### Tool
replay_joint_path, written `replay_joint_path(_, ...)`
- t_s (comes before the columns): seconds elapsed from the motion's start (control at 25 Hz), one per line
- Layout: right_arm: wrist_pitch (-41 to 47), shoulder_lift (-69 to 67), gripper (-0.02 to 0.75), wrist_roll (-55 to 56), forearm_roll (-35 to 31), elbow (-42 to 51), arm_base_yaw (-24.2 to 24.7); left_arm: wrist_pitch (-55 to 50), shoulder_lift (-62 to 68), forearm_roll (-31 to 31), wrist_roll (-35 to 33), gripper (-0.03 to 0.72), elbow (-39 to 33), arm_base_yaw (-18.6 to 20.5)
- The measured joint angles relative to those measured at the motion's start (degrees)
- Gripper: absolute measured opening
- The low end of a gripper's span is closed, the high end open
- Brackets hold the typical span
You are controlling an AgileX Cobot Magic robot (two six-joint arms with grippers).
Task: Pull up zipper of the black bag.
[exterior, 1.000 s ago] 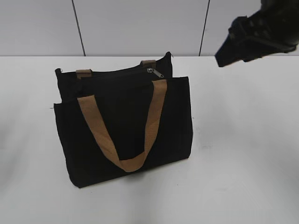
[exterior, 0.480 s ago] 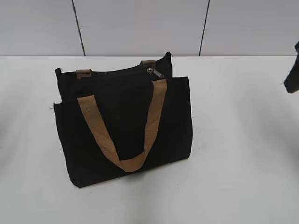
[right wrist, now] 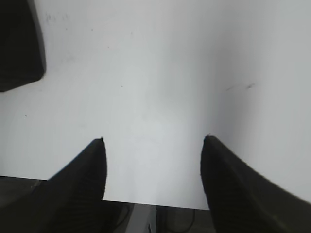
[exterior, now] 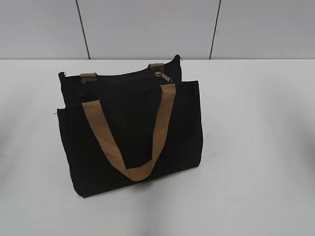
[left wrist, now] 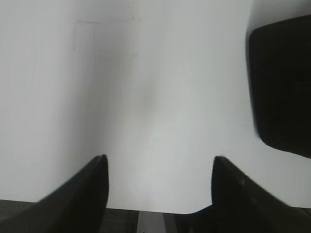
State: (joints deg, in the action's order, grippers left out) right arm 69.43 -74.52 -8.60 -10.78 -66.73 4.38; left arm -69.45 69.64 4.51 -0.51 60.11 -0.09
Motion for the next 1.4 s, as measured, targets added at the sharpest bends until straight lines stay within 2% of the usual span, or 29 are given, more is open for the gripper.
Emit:
replay_joint_path(0.12,0.0,5.7,0.473,0.9,0.0,0.0,0.0,-0.2,-0.2,-0.2,-0.9,0.487,0.0,0.0)
replay_joint_path(0.32,0.1,18.6,0.473,1.2,-0.1,0.7,0.0,-0.2,-6.2,-4.5,-1.5,0.481,0.0,0.0)
replay_joint_path(0.6,0.3,39.1,0.473,1.2,0.5,14.7,0.0,-0.2,-21.2,-5.8,-1.4,0.471,-0.3,0.0)
replay_joint_path(0.72,0.6,45.0,0.473,0.6,1.0,22.1,0.0,-0.3,-30.1,-4.9,-1.4,0.452,-3.4,0.0)
replay_joint_path(0.88,0.8,48.1,0.473,0.2,1.2,28.2,0.0,-0.5,-39.9,-6.0,-1.3,0.436,-11.0,0.0)
replay_joint_path(1.16,0.5,58.0,0.464,0.2,1.2,30.1,0.0,0.7,-53.8,-8.2,-0.9,0.433,-21.8,0.0)
replay_joint_path(1.4,-2.8,69.7,0.462,-0.6,1.3,30.1,0.0,5.2,-65.5,-6.9,-0.8,0.433,-23.6,0.0)
